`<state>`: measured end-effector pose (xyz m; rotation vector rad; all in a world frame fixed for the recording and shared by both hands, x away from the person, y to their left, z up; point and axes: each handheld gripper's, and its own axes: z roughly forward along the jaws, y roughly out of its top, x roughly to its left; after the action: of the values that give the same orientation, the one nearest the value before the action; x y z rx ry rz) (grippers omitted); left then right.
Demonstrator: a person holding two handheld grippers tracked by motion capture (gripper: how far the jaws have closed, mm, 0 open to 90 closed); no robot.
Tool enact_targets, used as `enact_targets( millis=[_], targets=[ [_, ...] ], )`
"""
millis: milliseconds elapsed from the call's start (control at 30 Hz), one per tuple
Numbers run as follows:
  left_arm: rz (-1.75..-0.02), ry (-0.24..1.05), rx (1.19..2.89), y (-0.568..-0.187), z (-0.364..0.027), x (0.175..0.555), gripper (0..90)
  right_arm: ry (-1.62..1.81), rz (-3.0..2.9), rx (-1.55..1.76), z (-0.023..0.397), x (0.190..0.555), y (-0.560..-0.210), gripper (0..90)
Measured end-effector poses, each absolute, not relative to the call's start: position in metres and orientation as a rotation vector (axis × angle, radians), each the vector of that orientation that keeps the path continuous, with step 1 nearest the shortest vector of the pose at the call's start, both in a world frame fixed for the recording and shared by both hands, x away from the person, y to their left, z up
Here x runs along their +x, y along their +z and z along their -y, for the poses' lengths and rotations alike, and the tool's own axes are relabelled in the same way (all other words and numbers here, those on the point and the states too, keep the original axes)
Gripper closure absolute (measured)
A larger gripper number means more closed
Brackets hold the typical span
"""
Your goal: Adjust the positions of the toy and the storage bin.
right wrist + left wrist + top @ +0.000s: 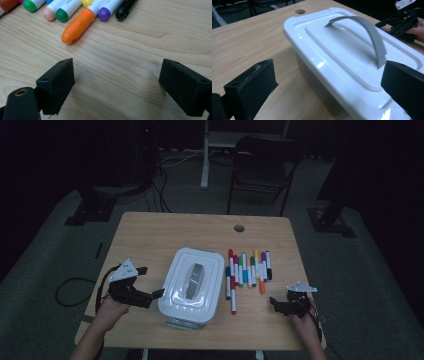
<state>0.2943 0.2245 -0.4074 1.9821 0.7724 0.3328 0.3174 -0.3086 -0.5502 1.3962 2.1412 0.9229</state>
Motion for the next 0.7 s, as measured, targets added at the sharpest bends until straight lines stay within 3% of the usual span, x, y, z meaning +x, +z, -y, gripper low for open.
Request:
enact_targets(
  millis=[333,700],
  targets=[
    [-0.606,0.187,2.003,-0.405,-0.193,0.300,0.5,0.923,-2.140,1.398,0.309,0.317,-0.550,12.6],
    [-0.502,0.172,2.109,-0.407,-0.157,0.310,6.6,0.928,-2.153,1.385,0.308,0.320,-0.550,12.5]
  ],
)
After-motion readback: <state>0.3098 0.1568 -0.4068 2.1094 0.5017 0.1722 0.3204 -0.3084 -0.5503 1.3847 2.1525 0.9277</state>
